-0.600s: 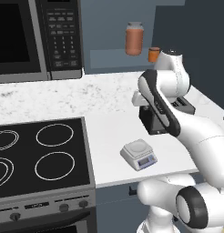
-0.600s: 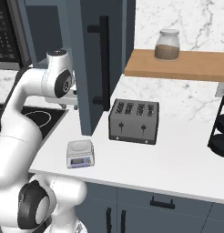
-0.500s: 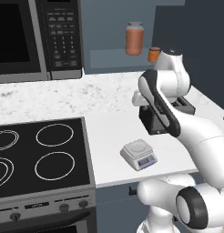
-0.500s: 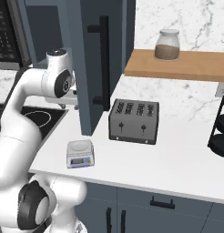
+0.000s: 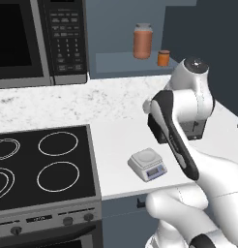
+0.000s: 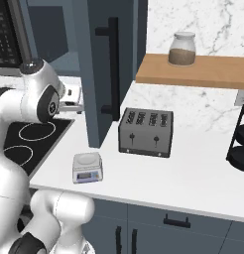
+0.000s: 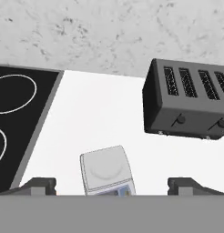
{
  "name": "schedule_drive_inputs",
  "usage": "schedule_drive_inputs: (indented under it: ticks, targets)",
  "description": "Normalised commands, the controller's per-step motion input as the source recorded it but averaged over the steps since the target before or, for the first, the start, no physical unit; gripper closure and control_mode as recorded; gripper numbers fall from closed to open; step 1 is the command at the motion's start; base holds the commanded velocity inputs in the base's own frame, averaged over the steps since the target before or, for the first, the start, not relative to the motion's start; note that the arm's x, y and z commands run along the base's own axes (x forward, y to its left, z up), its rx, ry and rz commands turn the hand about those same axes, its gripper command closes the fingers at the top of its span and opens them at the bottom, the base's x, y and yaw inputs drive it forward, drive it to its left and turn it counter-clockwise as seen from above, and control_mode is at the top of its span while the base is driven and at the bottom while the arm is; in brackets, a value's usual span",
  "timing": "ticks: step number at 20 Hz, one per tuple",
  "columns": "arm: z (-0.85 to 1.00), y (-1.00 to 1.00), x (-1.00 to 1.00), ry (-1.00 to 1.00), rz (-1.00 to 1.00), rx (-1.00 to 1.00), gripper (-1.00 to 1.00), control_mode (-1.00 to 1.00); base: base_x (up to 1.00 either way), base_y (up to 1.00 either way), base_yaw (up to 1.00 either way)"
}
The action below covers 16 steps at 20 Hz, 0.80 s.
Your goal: Pick the jam and place it on the digital scale for weighing, and close the cabinet.
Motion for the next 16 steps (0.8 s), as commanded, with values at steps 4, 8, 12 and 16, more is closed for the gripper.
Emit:
schedule_drive_inputs:
  ticks: [4, 8, 12, 16]
  targets:
    - [0.53, 0.03, -0.11, -0.29, -0.06, -0.01, -1.0, -1.0, 0.0, 0.0, 0.0]
    - [0.42, 0.0, -0.02, -0.19, -0.04, 0.04, -1.0, -1.0, 0.0, 0.0, 0.0]
    - [0.52, 0.0, 0.0, -0.21, -0.12, 0.02, -1.0, -1.0, 0.0, 0.0, 0.0]
    - [0.56, 0.0, 0.0, -0.07, -0.18, 0.01, -1.0, -1.0, 0.0, 0.0, 0.0]
